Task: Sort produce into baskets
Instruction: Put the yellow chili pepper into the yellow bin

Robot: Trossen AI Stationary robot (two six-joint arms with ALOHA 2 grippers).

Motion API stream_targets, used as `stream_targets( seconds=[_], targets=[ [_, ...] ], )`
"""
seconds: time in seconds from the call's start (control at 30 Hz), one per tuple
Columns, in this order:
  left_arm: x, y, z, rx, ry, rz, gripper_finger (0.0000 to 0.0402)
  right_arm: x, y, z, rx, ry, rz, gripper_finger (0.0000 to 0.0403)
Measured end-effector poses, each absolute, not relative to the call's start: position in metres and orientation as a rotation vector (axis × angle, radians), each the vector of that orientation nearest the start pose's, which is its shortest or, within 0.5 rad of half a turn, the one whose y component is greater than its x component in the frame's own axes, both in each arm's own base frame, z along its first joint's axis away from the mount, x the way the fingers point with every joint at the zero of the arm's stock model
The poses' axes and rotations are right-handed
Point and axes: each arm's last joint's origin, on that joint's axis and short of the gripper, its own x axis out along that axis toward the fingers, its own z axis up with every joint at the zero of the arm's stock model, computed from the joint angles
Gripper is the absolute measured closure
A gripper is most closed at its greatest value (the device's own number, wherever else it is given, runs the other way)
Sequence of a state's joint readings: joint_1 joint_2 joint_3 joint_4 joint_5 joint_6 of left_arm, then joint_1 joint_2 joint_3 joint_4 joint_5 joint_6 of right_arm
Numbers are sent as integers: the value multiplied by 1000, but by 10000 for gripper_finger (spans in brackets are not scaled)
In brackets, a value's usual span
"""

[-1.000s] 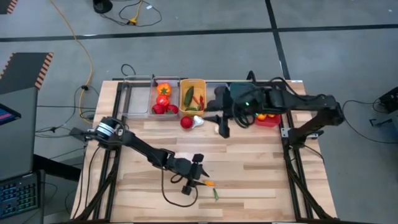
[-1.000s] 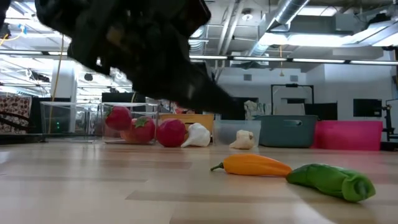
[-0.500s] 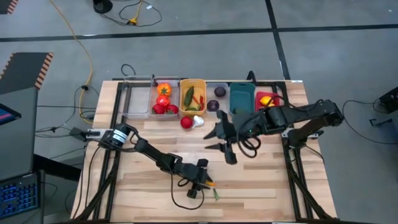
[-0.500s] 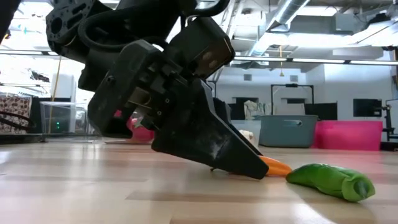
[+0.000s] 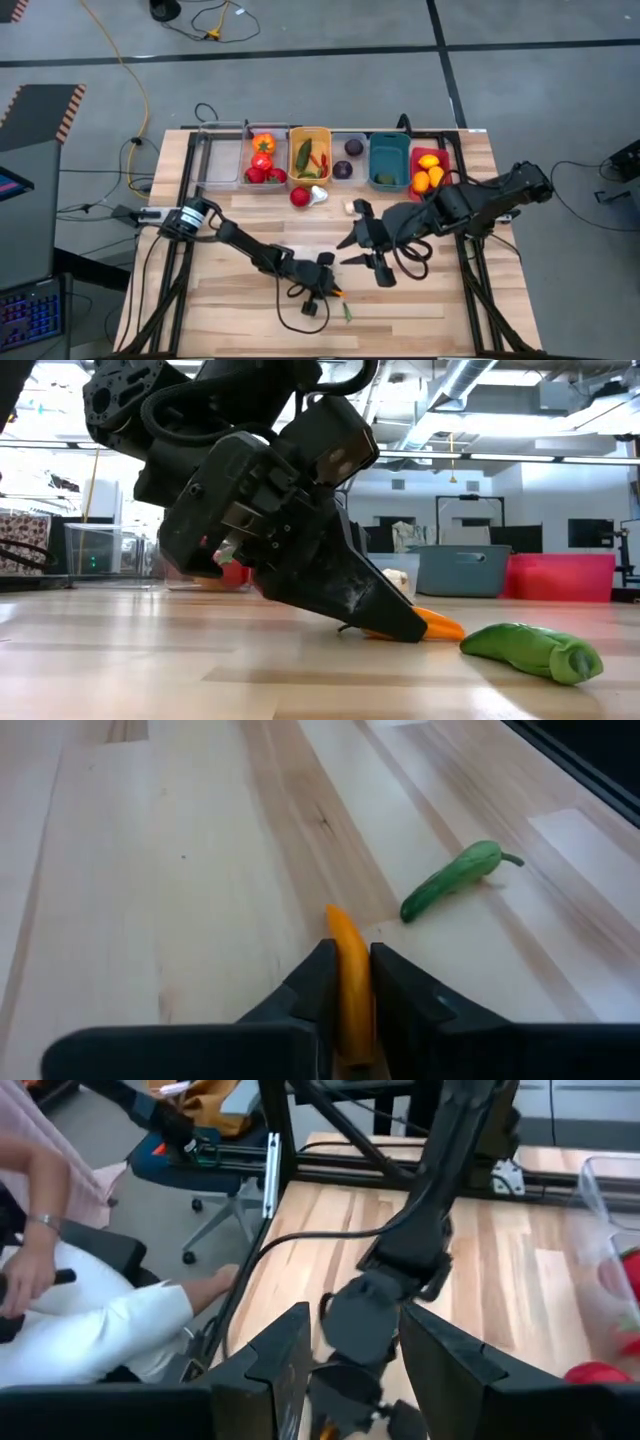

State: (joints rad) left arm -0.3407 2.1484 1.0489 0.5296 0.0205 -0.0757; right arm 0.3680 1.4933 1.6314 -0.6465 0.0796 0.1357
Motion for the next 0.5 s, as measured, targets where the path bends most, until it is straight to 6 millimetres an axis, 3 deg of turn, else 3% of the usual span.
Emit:
stream_targets(
  seconds=[0.17, 0.5],
  targets=[
    [385, -125, 98, 31, 602, -321, 358, 293, 120, 410, 108, 568, 242, 223],
    [372, -61, 175, 212, 644, -110, 358, 294, 150, 379, 271, 782, 192, 223]
  ],
)
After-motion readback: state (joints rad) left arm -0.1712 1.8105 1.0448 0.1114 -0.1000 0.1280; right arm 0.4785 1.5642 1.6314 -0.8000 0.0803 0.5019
